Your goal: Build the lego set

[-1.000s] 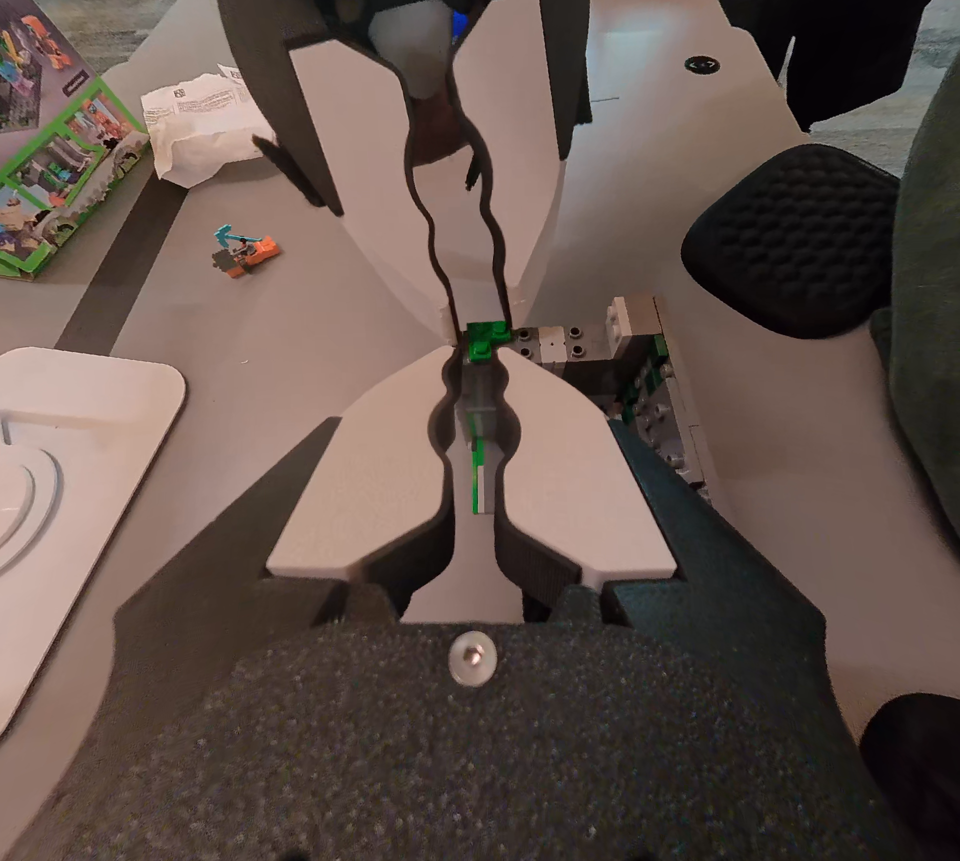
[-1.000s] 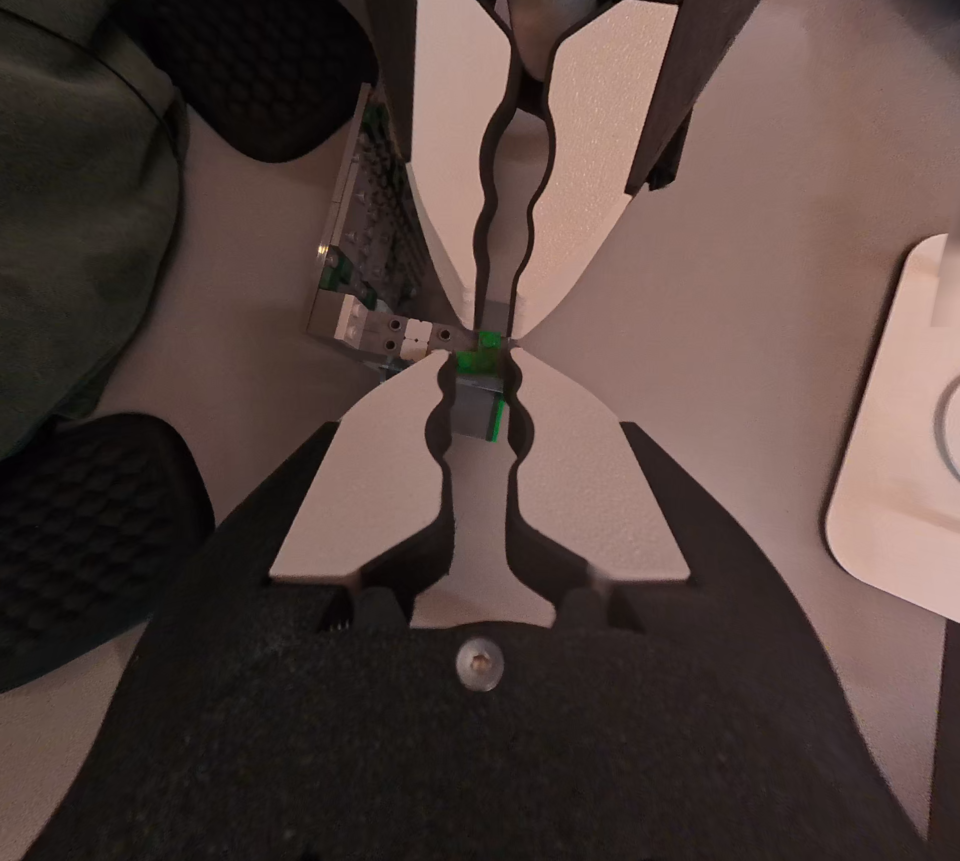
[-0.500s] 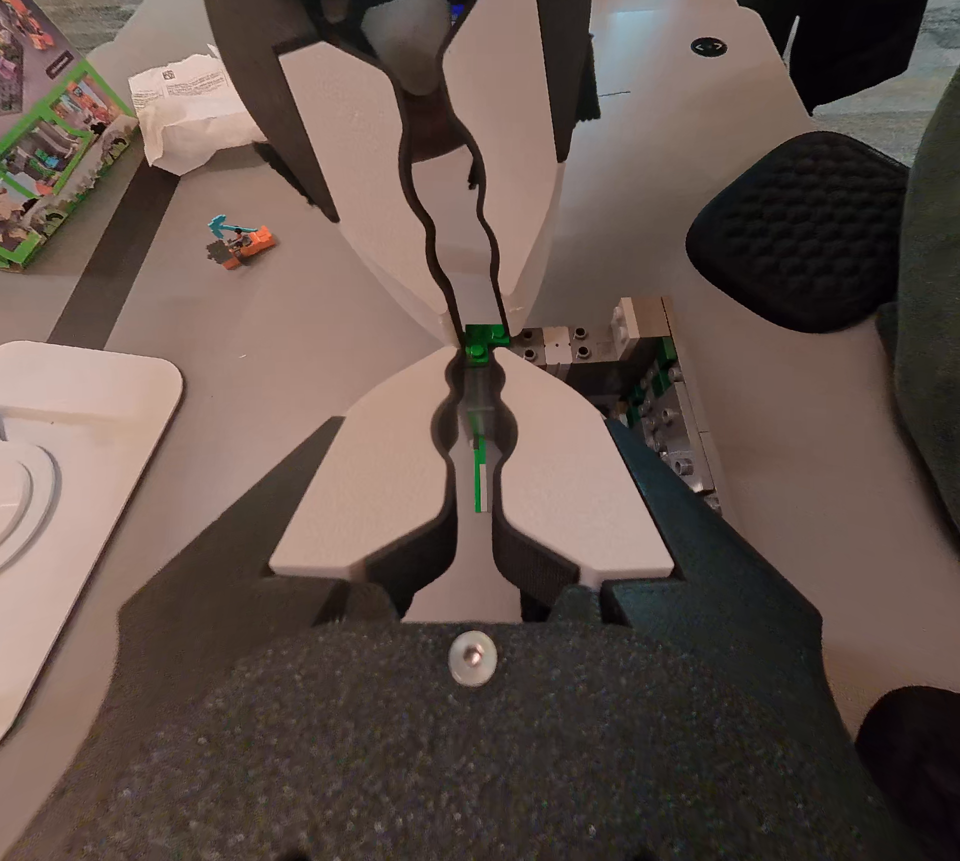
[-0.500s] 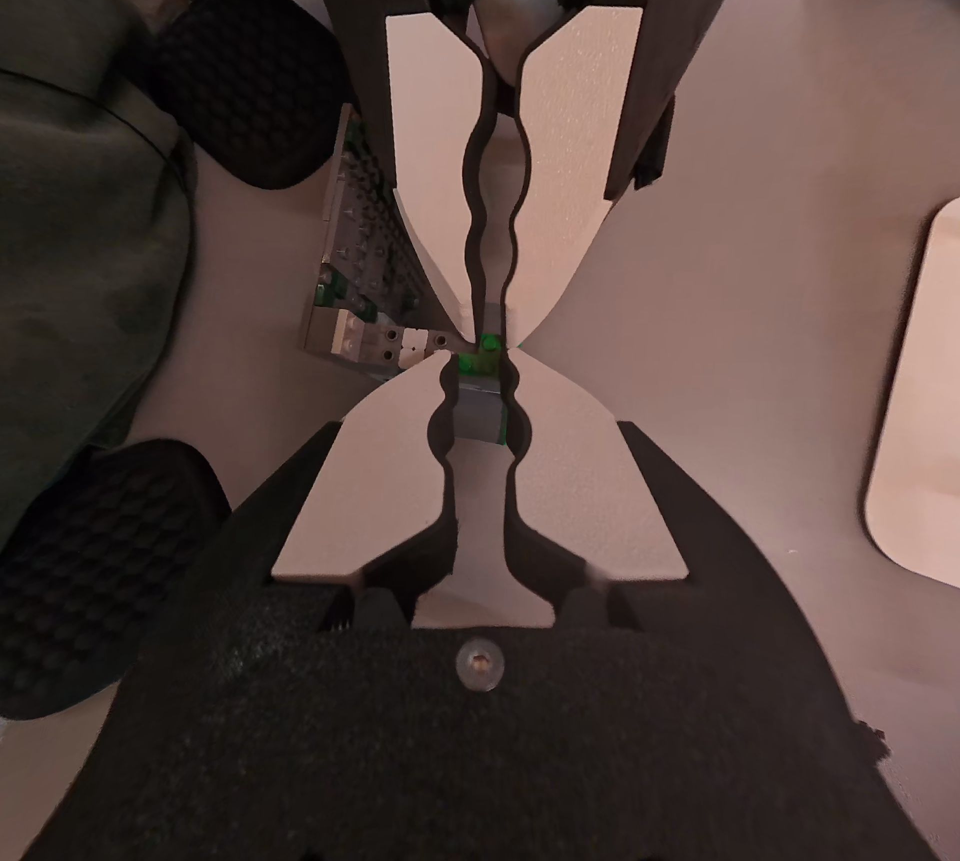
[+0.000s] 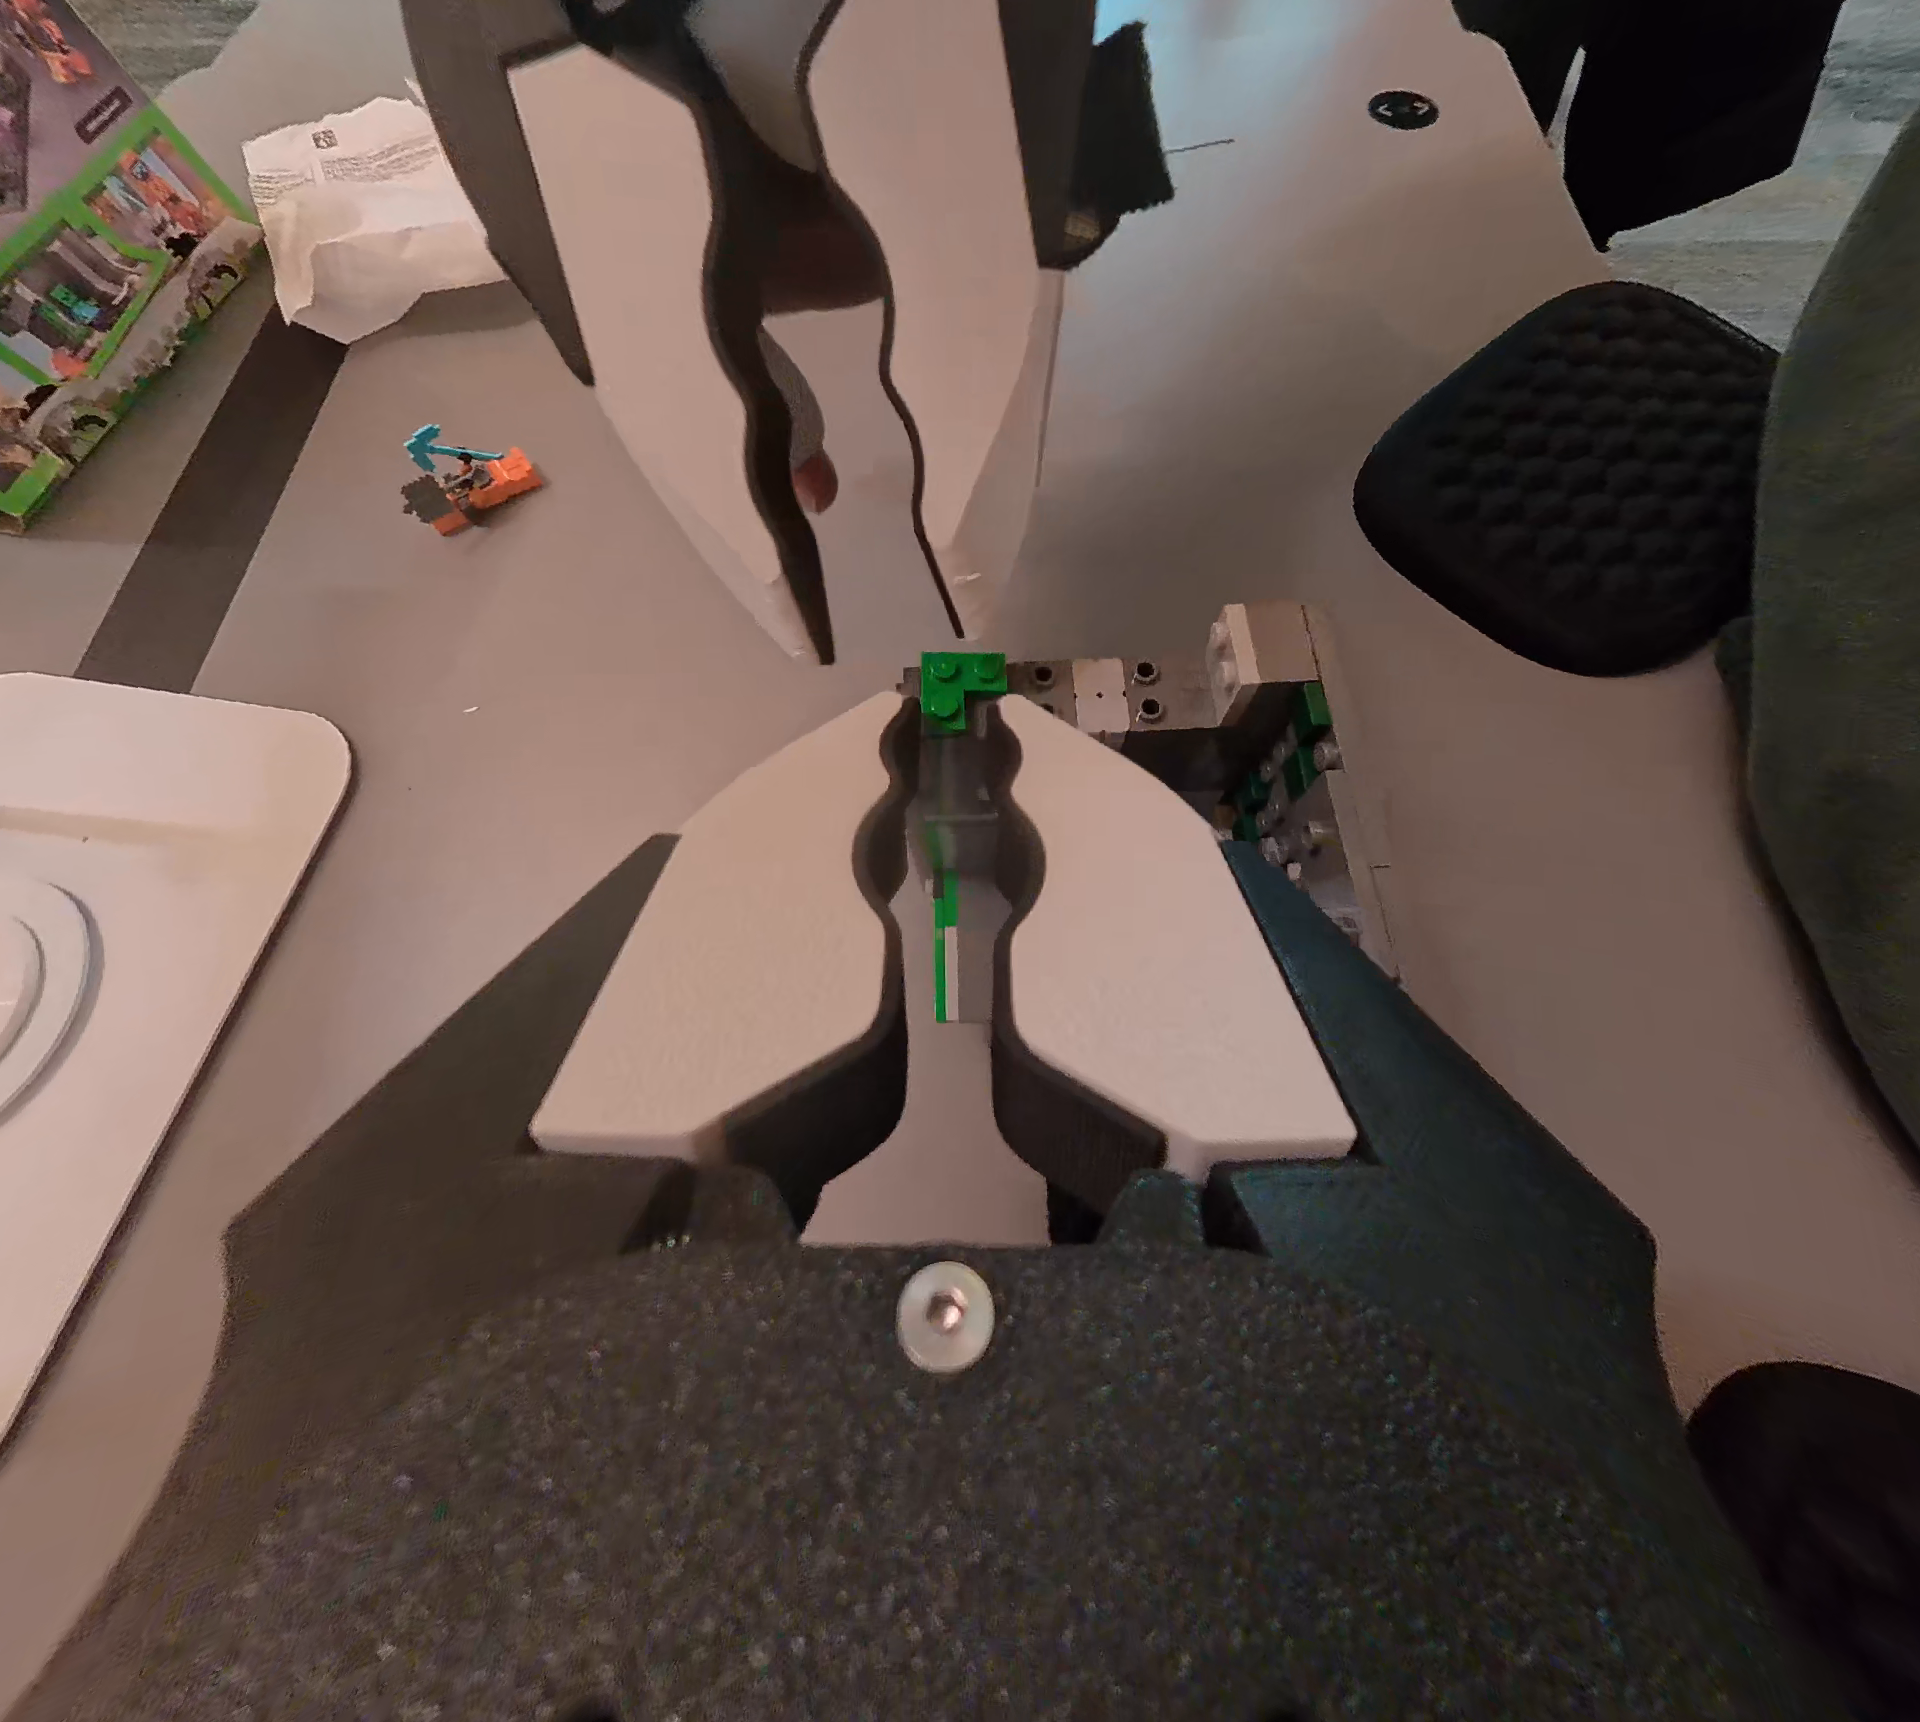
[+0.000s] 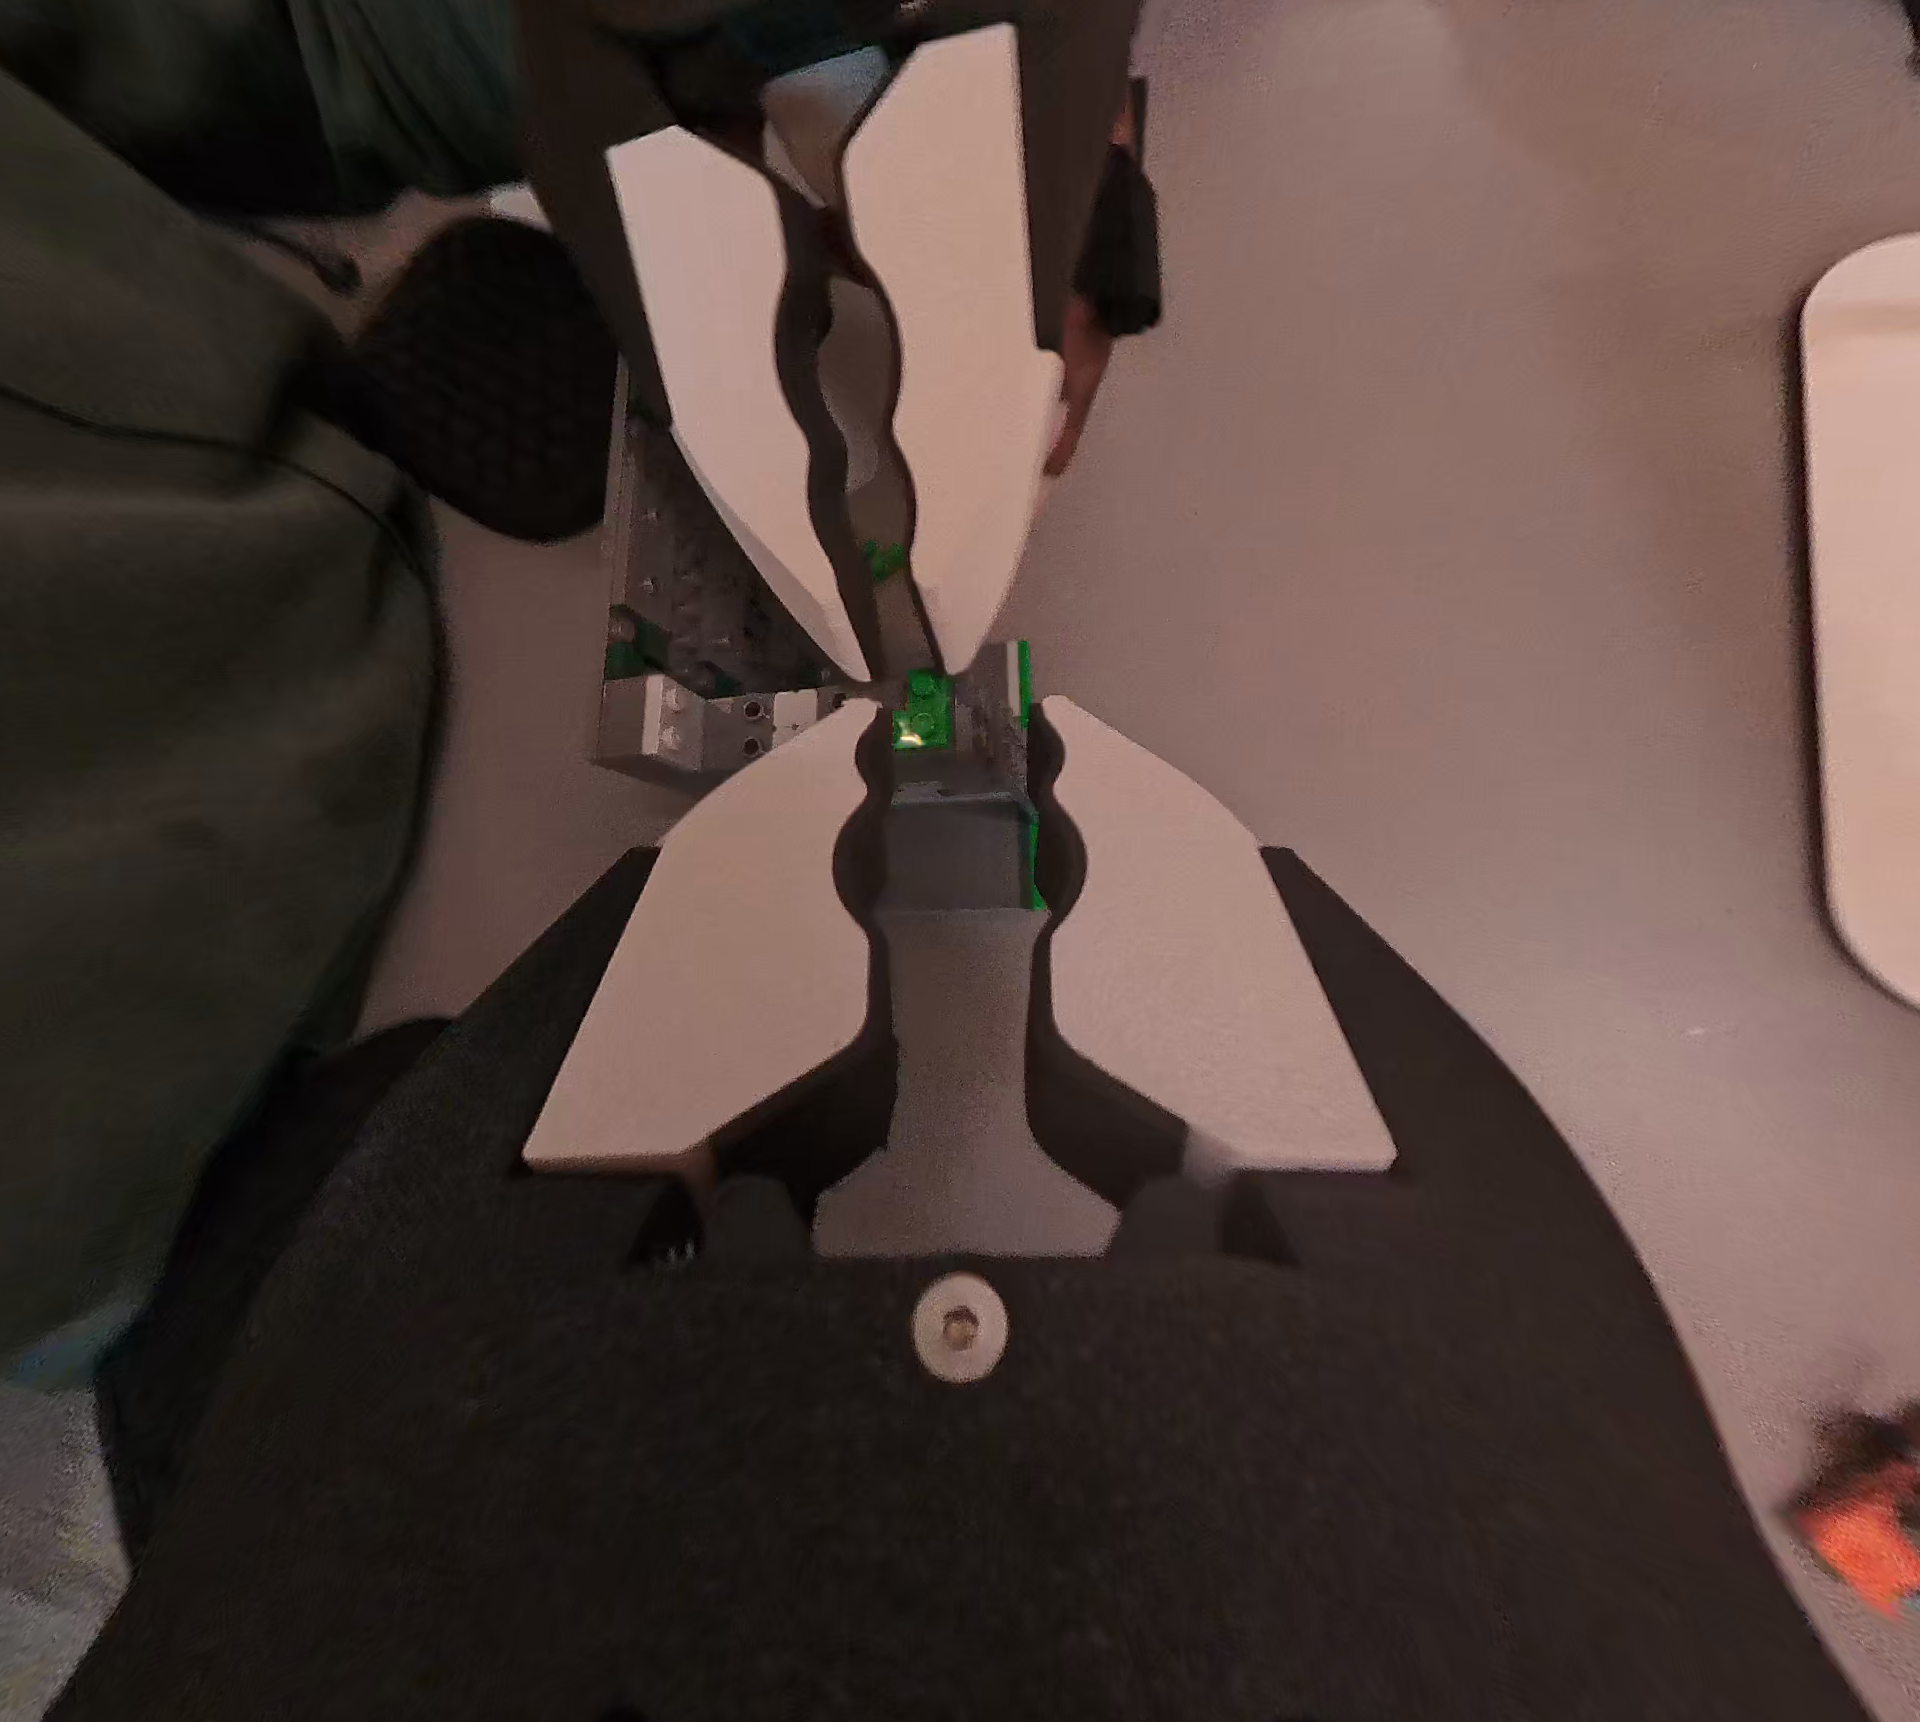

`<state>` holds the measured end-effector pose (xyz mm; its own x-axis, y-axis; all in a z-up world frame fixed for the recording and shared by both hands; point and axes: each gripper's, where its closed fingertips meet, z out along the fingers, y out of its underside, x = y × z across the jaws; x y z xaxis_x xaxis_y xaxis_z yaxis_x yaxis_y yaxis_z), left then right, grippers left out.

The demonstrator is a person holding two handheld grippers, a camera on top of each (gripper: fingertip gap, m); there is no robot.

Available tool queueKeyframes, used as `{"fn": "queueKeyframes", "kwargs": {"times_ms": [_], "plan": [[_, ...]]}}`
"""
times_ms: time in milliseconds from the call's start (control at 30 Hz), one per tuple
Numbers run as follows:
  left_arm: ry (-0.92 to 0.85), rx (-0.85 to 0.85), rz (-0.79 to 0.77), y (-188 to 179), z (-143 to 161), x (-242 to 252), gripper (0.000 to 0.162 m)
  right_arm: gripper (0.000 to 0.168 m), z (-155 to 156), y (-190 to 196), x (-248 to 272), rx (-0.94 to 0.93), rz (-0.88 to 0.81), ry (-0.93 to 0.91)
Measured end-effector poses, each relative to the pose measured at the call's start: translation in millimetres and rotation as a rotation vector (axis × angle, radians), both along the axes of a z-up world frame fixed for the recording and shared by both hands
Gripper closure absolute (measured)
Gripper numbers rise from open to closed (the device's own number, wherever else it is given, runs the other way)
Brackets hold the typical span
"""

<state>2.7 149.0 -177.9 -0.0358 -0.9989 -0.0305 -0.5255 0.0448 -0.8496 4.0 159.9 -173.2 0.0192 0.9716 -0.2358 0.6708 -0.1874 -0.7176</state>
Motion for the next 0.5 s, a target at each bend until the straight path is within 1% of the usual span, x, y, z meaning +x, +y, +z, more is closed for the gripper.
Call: {"fn": "queueKeyframes", "kwargs": {"times_ms": [133, 233, 367, 500], "plan": [[-0.020, 0.012, 0.018, 2, 2, -5, 0.150, 0.143, 0, 3, 3, -0.157, -0.103, 0.091], [-0.031, 0.014, 0.023, 4, -4, -13, 0.149, 0.139, 1, 1, 4, -0.272, -0.149, 0.154], [-0.035, -0.017, 0.050, 5, -24, -27, 0.144, 0.130, -4, -3, 1, -0.344, -0.154, 0.171], [-0.124, -0.061, 0.092, -6, -22, -47, 0.143, 0.128, -5, -3, -4, -0.382, -0.126, 0.165]]}}
